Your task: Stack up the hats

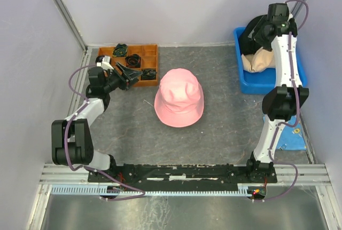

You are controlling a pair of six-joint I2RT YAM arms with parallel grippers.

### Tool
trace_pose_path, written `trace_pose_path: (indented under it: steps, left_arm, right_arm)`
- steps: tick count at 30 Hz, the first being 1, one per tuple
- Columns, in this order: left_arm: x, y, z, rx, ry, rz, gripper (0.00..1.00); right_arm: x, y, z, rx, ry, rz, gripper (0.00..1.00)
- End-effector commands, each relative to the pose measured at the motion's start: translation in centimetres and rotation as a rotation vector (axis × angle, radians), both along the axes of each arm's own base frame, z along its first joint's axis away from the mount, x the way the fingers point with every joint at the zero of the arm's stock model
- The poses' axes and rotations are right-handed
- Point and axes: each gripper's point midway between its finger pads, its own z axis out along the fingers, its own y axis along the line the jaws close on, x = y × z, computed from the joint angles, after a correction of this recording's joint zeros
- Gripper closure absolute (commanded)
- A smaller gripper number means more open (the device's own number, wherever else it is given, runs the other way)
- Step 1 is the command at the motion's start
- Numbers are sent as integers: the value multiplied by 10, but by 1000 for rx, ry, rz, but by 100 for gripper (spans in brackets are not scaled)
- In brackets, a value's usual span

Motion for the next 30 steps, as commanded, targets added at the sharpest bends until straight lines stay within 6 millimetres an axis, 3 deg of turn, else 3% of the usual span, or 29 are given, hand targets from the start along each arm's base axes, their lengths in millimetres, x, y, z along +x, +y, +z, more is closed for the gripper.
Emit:
trace_pose_path:
  steps: [1, 3, 4, 10, 18, 27, 30]
  left_arm:
    - [8, 1, 16, 19, -51, -17, 31]
    - [12, 2, 16, 25, -52, -19, 31]
    - [13, 2, 15, 26, -51, -20, 31]
    - [21, 0, 6, 24, -34, -35, 31]
    - [28, -1, -13, 14, -5, -45, 31]
    - [40, -1, -20, 11, 8, -54, 31]
    - [42, -1, -19, 8, 8, -52, 31]
  right_arm:
    - [-1, -40, -13, -67, 95, -76, 24]
    - [4, -52, -29, -76, 131, -83, 19]
    - [6, -57, -37, -78, 147, -89, 8]
    - [16, -73, -77, -93, 209, -100, 1]
    - [37, -81, -116, -85, 219, -105, 1]
    - [65, -89, -158, -71, 189, -177, 1]
    - [65, -94, -157, -84, 182, -200, 14]
